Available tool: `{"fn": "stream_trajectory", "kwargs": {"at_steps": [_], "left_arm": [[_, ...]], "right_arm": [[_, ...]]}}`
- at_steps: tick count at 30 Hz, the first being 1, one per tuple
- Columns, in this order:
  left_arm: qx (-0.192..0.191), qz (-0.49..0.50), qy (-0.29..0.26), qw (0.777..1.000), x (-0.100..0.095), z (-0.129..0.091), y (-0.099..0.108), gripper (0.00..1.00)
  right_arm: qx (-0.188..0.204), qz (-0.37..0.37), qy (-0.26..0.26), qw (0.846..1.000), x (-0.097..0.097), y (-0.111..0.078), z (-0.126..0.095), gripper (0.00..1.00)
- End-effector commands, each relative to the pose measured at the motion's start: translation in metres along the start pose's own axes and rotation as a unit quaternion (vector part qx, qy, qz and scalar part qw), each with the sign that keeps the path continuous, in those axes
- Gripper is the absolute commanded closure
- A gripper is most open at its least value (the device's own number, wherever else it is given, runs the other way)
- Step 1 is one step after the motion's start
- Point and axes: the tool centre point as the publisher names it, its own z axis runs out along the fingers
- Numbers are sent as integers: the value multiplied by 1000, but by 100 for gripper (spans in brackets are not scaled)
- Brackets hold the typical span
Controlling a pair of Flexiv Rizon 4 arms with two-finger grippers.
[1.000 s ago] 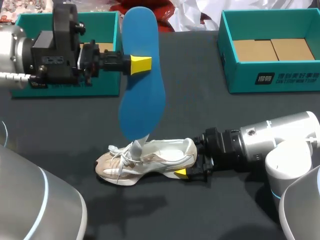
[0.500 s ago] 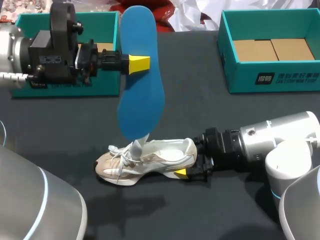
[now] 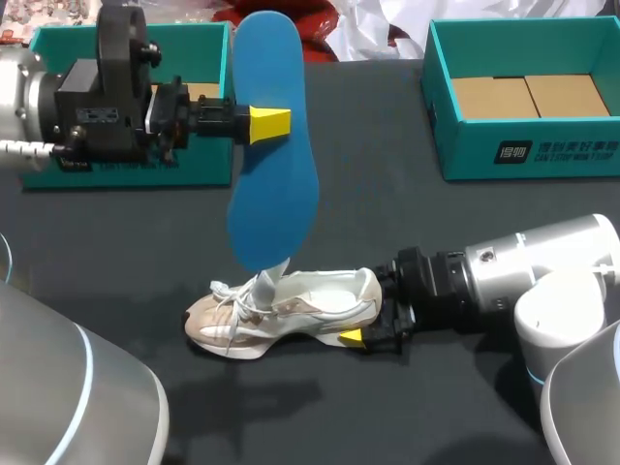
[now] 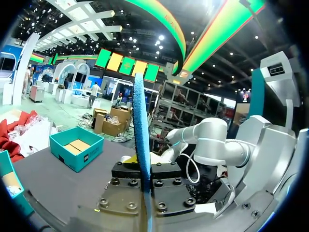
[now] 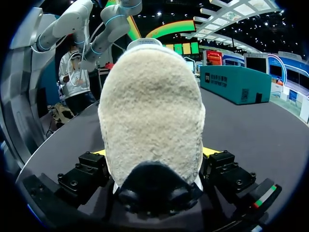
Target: Take the shoe out of the shoebox, open the shoe tongue, remove and reinsert the insole, then place the shoe into the shoebox
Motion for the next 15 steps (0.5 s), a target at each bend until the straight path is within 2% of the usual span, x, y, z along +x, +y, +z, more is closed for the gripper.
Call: {"fn": "stream_trajectory", "kwargs": {"at_steps": [1,5,15], "left_arm": [[0,0,0,1000,0,1,0,100],[0,0,0,1000,0,1,0,100],[0,0,0,1000,0,1,0,100]], "right_arm": [[14,4,-1,1000,5,1,-4,0],[27,7,2,1000,4,0,-8,0],[92,24,15,995,5,2,-19,0]]}}
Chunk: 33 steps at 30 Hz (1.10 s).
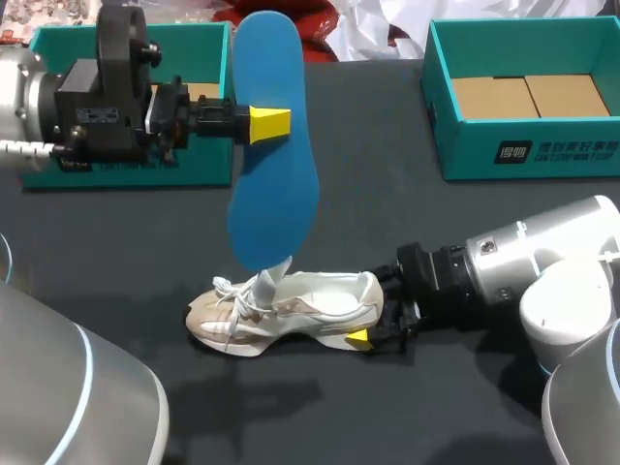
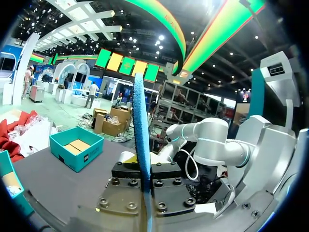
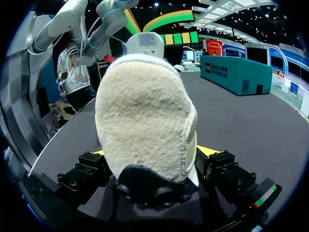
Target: Take the shoe out of the shoebox, open the shoe tongue, remove and reinsert the insole, then place the shoe into the shoebox
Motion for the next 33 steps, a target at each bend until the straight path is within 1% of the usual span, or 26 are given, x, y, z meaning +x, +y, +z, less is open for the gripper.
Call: {"fn": "stream_trajectory", "kwargs": {"at_steps": [1,12,18,23,25,28,30,33], "left_arm": [[0,0,0,1000,0,1,0,100],[0,0,0,1000,0,1,0,100],[0,0,0,1000,0,1,0,100],[0,0,0,1000,0,1,0,100],[0,0,0,1000,0,1,0,100],[0,0,0,1000,0,1,0,100],[0,0,0,1000,0,1,0,100],[0,0,0,1000,0,1,0,100]], "right_arm": [[40,4,3,999,2,5,-8,0],[100,22,-10,995,7,6,-25,0],[141,32,-20,989,11,8,-38,0],[169,34,-24,985,13,17,-47,0],[190,44,-25,980,15,21,-50,0],[233,76,-27,969,17,27,-56,0],[253,83,-31,963,18,32,-60,0],[290,109,-40,950,20,42,-67,0]]}}
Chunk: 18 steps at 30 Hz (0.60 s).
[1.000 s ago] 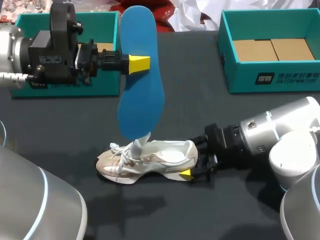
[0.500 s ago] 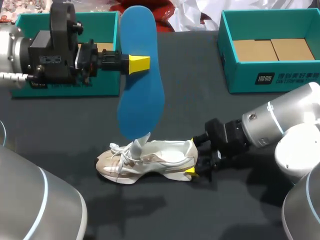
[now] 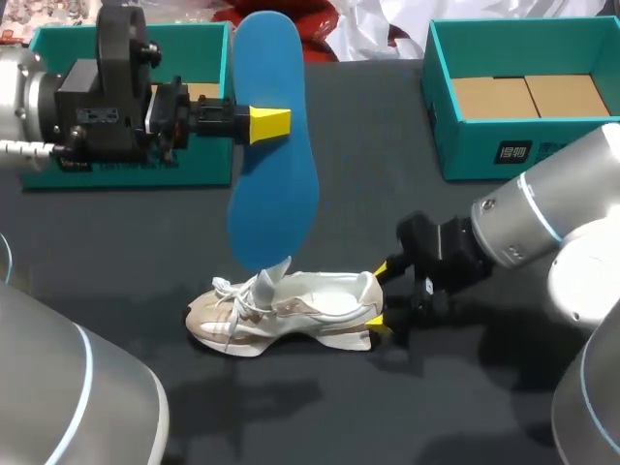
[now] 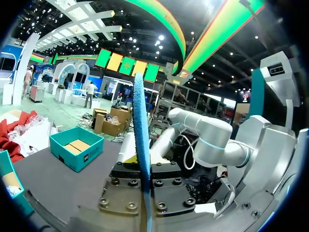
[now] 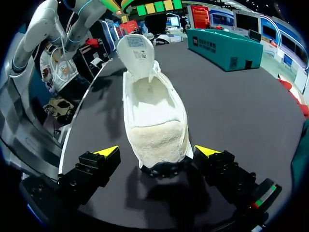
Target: Take the shoe out of the shoebox, open the shoe tongue, remove and reinsert the insole, then place the shoe into the shoebox
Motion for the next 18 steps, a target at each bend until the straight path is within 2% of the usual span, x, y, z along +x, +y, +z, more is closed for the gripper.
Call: {"fn": "stream_trajectory", "kwargs": {"at_steps": [1,2,15,18], "left_arm": [[0,0,0,1000,0,1,0,100],[0,0,0,1000,0,1,0,100],[0,0,0,1000,0,1,0,100],[0,0,0,1000,0,1,0,100]], "right_arm": [[148,31,-17,988,9,12,-21,0],[142,35,-23,989,11,14,-26,0],[142,35,-23,989,11,14,-26,0],[188,81,-28,978,8,24,-22,0]]}}
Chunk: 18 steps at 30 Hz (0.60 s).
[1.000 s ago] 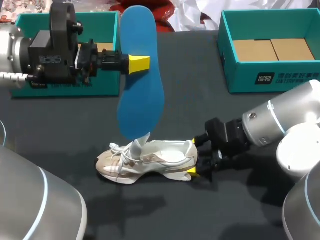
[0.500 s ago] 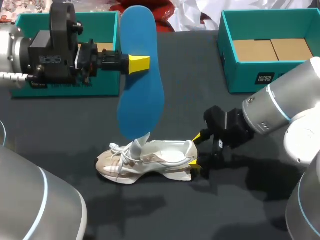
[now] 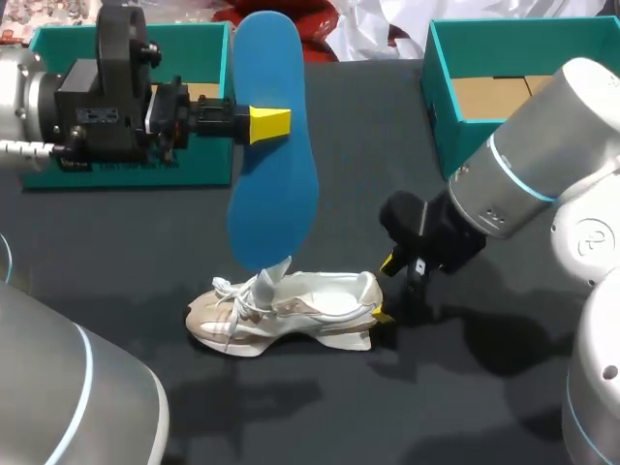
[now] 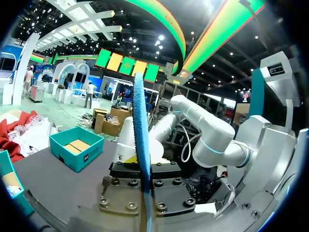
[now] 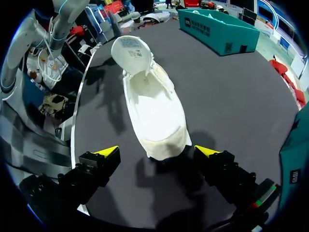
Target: Take the shoe out of the shoebox, open the shoe tongue, remove and reinsert the insole, then place the shoe into the shoebox
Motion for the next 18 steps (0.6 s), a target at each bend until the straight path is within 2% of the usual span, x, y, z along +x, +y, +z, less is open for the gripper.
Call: {"fn": "stream_trajectory", "kwargs": {"at_steps": [1,6,13,18], "left_arm": [[0,0,0,1000,0,1,0,100],[0,0,0,1000,0,1,0,100],[0,0,0,1000,0,1,0,100],[0,0,0,1000,0,1,0,100]], "right_arm": [[88,47,-6,995,-2,13,5,0],[134,82,-9,988,1,20,3,0],[173,107,-10,979,6,26,3,0],[186,92,-15,978,11,28,3,0]]}}
